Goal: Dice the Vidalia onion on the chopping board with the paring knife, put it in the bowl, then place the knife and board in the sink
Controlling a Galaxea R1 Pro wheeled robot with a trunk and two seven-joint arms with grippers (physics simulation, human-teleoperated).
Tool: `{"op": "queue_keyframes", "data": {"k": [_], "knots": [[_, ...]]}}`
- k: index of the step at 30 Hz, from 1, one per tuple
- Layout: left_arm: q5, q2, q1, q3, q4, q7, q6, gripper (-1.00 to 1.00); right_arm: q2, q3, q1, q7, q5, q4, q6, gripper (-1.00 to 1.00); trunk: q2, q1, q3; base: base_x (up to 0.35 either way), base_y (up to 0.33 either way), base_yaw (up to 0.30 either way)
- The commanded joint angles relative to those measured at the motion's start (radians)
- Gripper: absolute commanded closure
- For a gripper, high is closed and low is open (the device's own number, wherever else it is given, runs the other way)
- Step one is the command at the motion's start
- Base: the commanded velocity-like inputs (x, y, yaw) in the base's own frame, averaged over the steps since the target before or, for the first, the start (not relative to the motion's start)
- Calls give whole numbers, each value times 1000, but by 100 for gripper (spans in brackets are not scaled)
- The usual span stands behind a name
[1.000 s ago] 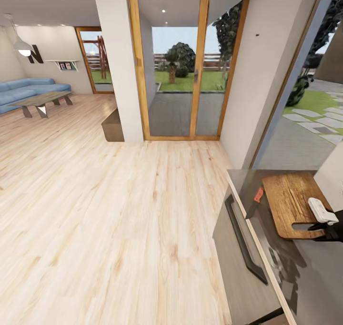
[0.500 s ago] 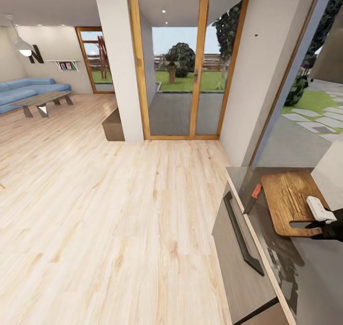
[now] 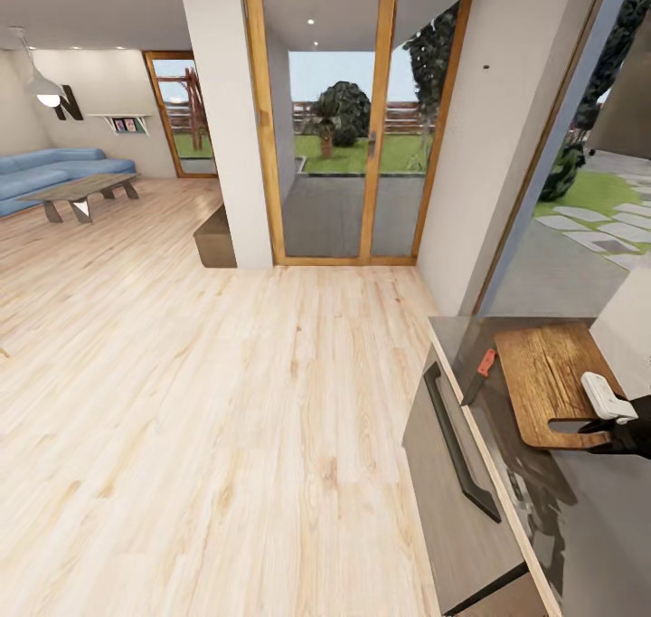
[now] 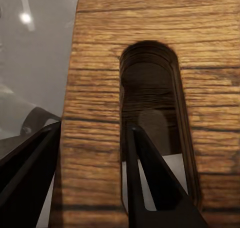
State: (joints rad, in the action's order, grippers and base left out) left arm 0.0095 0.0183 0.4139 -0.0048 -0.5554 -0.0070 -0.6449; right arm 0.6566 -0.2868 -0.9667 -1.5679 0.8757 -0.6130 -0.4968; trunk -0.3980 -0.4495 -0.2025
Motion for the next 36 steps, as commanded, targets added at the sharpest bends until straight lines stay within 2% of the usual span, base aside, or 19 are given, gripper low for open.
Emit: {"op": "queue_keyframes", "data": {"k": [1,12,36], "knots": [[1,0,0,-1,-1,-1,-1,-100,-1,-5,-1,-3,5,0,-6,100,-2,0,-2,-104,0,0],[1,0,0,-1,-3,0,-2,-100,-2,-4,-1,-3,6,-2,-5,100,-2,0,-2,-206,0,0],[1,0,0,-1,-3,0,-2,-100,2,-6,-1,-3,5,-13,-2,100,-2,0,-2,-15,0,0]]}}
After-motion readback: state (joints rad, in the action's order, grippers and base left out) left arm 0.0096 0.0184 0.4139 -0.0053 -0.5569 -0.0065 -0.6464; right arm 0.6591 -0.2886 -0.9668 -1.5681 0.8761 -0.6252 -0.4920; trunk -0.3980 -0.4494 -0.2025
